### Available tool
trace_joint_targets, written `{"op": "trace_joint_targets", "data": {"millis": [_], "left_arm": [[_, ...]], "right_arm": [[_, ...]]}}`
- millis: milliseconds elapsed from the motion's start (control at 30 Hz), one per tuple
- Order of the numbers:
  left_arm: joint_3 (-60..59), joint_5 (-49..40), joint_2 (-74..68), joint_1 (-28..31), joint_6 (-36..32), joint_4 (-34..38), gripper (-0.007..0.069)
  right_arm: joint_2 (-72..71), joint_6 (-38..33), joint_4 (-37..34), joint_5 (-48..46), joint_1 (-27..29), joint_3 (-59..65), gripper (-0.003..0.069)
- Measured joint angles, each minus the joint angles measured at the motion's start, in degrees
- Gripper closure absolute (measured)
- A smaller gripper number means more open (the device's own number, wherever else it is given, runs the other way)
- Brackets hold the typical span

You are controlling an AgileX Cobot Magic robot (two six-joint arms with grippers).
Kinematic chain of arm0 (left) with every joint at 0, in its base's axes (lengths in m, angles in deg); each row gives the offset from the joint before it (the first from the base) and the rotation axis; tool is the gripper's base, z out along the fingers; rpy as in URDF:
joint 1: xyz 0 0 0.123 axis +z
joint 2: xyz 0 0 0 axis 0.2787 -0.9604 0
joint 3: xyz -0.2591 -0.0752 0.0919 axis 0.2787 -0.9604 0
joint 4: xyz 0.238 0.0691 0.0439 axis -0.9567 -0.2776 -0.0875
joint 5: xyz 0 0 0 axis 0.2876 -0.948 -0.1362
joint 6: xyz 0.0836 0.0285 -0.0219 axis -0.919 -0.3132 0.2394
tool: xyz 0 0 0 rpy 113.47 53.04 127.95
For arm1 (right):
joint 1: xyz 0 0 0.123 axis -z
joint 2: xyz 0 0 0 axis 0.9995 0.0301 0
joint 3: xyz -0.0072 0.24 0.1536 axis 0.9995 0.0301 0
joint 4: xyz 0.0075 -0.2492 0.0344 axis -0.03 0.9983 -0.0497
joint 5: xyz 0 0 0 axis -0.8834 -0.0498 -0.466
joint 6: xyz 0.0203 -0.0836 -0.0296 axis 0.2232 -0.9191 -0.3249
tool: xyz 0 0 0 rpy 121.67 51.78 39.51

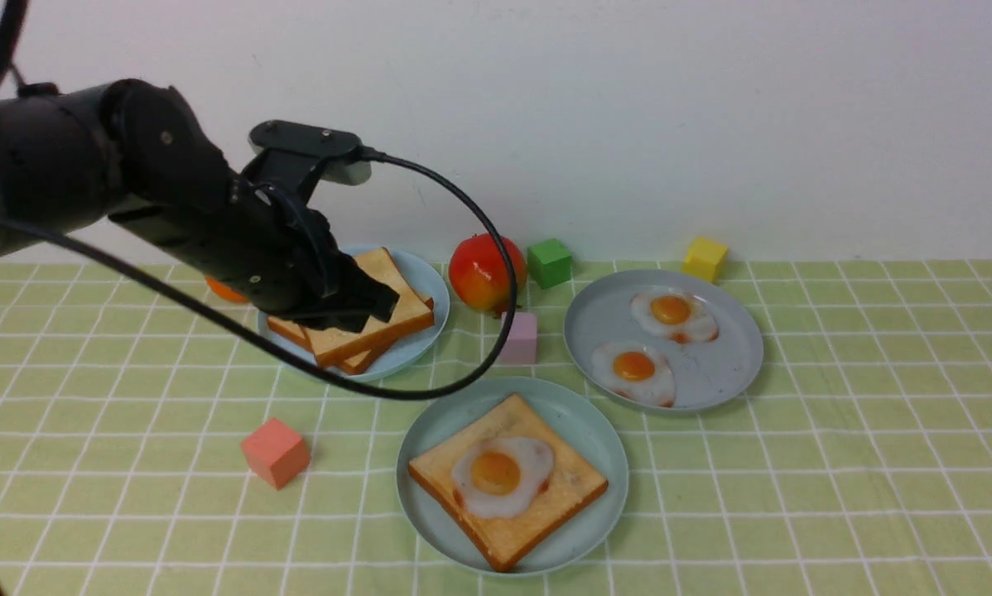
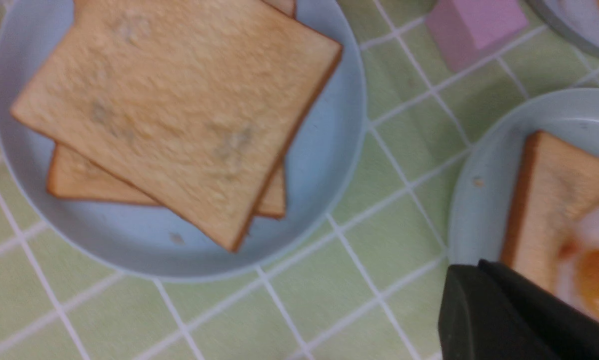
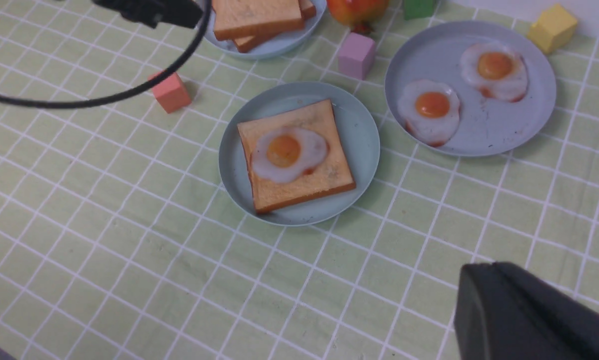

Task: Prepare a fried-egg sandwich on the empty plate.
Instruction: Use the left arm to grab a slice of bread

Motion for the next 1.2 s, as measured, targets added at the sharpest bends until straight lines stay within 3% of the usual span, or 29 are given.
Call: {"op": "trace_joint_targets", "data": {"millis": [67, 333, 433, 567, 733, 900, 1100, 1200], "left_arm": [[2.4, 0.6, -2.9, 0.1, -2.8, -2.0, 0.0561], [6.4, 8.2, -11.8, 0.0, -14.1, -4.4, 0.0191], [6.4, 10.0, -13.9, 0.0, -17.8, -4.5, 0.0131], [6.4, 12.5, -16.7, 0.0, -21.0, -4.6, 0.0112], [6.4, 15.1, -18.8, 0.0, -21.5, -4.6, 0.0118], [6.9, 16.6, -19.7, 0.0, -21.5, -4.5, 0.02], [7.0, 18.0, -19.9, 0.0, -21.5, -4.6, 0.0415], [7.0, 18.1, -19.9, 0.0, -21.7, -4.6, 0.0559]], "right_arm": [[-0.7, 0.0, 0.0, -0.2, 0.0, 0.1, 0.0659], [-1.9, 0.1, -1.0, 0.1, 0.0, 6.2, 0.0654], [-1.9, 0.1, -1.8, 0.1, 0.0, 9.0, 0.0653], [-1.9, 0.1, -2.7, 0.9, 0.0, 11.1, 0.0652], [-1.9, 0.2, -2.8, 2.1, 0.0, 11.9, 0.0652], [-1.9, 0.2, -3.1, 2.3, 0.0, 11.9, 0.0649], [-1.9, 0.2, -5.9, 2.3, 0.0, 11.9, 0.0644], [-1.9, 0.2, -6.9, 2.3, 0.0, 11.9, 0.0641]]}}
